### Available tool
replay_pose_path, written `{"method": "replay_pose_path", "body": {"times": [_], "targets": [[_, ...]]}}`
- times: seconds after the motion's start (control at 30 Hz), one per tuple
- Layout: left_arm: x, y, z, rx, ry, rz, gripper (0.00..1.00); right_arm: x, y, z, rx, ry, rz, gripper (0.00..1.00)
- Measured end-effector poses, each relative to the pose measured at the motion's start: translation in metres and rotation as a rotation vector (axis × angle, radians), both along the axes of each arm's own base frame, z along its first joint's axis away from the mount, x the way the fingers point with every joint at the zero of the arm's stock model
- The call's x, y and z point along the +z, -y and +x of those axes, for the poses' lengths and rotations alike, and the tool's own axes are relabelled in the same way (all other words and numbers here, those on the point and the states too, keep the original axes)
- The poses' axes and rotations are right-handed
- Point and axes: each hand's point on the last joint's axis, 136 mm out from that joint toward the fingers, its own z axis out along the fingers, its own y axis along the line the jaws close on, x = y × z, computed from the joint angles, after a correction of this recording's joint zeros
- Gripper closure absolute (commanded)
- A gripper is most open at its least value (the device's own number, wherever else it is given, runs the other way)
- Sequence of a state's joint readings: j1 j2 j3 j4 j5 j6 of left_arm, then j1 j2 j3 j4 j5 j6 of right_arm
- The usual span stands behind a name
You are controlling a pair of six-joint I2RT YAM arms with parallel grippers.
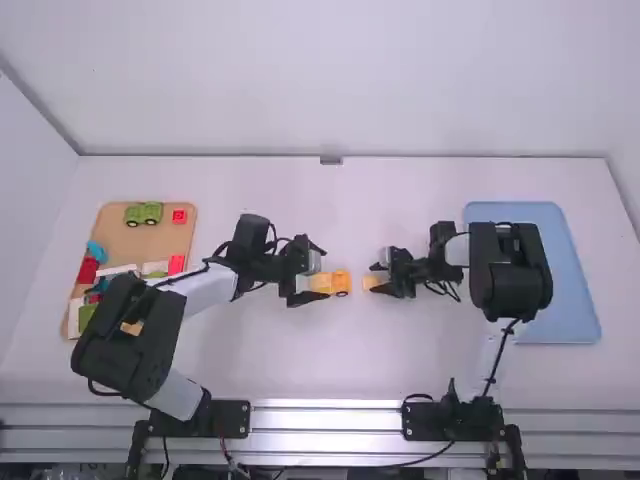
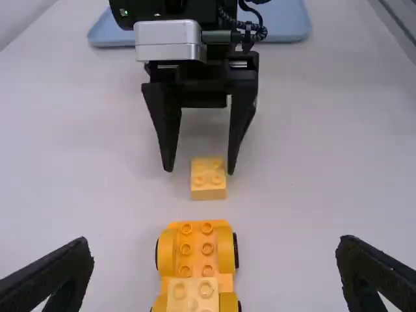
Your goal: Assemble lego blocks to make yellow taxi
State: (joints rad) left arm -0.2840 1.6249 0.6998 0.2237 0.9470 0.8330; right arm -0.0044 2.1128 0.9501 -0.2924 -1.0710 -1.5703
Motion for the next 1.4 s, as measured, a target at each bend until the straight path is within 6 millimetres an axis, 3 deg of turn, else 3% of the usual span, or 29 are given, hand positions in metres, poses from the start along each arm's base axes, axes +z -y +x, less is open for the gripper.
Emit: {"method": "replay_pose_path", "body": {"times": [0.33, 0.87, 1.03, 1.1, 1.2, 1.4], "targets": [[0.005, 0.001, 0.005, 0.008, 0.019, -0.014, 0.01, -0.004, 0.004, 0.002, -0.006, 0.011, -0.027, 0.32], [0.006, 0.002, 0.006, 0.021, -0.002, -0.025, 0.01, -0.014, 0.004, 0.005, -0.023, 0.013, -0.073, 0.40], [0.007, 0.002, 0.006, 0.021, -0.002, -0.025, 0.01, -0.014, 0.002, 0.001, -0.031, 0.003, -0.053, 0.49], [0.007, 0.002, 0.006, 0.021, -0.002, -0.026, 0.01, -0.014, 0.002, 0.001, -0.033, -0.001, -0.052, 0.60], [0.006, 0.002, 0.005, 0.021, -0.007, -0.024, 0.01, -0.014, 0.002, -0.001, -0.035, -0.010, -0.049, 0.67], [-0.002, 0.000, -0.002, 0.012, -0.044, -0.003, 0.01, -0.014, 0.003, -0.001, -0.038, -0.012, -0.043, 0.72]]}}
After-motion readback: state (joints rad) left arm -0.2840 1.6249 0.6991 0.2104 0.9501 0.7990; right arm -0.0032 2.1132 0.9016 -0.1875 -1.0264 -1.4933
